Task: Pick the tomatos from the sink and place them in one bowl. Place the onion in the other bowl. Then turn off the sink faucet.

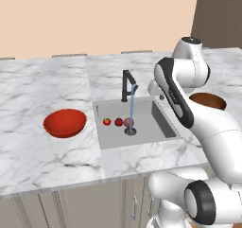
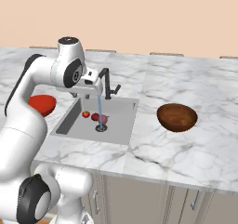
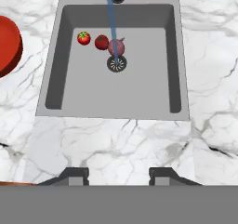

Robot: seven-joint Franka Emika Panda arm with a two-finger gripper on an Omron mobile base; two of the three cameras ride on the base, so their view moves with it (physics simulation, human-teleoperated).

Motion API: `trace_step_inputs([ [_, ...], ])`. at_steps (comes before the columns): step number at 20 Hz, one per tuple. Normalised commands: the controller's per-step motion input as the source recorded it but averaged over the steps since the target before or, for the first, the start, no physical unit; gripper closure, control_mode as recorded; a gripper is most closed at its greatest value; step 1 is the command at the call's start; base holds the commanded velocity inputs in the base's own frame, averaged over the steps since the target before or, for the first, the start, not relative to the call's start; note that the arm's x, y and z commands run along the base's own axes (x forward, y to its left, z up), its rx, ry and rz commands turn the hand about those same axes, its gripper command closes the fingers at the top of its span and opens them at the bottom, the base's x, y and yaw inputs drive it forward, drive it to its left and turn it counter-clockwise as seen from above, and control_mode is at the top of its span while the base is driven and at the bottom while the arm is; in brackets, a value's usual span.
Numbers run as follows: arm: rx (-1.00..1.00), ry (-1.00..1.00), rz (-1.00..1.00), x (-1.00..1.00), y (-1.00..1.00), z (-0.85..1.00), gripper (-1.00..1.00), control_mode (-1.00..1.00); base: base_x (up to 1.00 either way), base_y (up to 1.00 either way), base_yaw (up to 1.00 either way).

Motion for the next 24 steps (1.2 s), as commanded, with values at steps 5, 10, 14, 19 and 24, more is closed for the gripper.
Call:
trace_step_inputs([
  [5, 0.0, 0.0, 0.0, -0.11, 0.02, -0.04, -1.0, -1.0, 0.0, 0.0, 0.0],
  [10, 0.0, -0.01, 0.0, -0.21, 0.12, -0.24, -1.0, -1.0, 0.0, 0.0, 0.0],
  [14, 0.0, -0.01, 0.0, -0.06, 0.06, -0.33, -1.0, -1.0, 0.0, 0.0, 0.0],
  [19, 0.0, -0.14, 0.01, 0.0, 0.0, -0.34, -1.0, -1.0, 0.0, 0.0, 0.0],
  [24, 0.0, -0.17, 0.05, 0.0, 0.0, -0.33, -1.0, -1.0, 0.0, 0.0, 0.0],
])
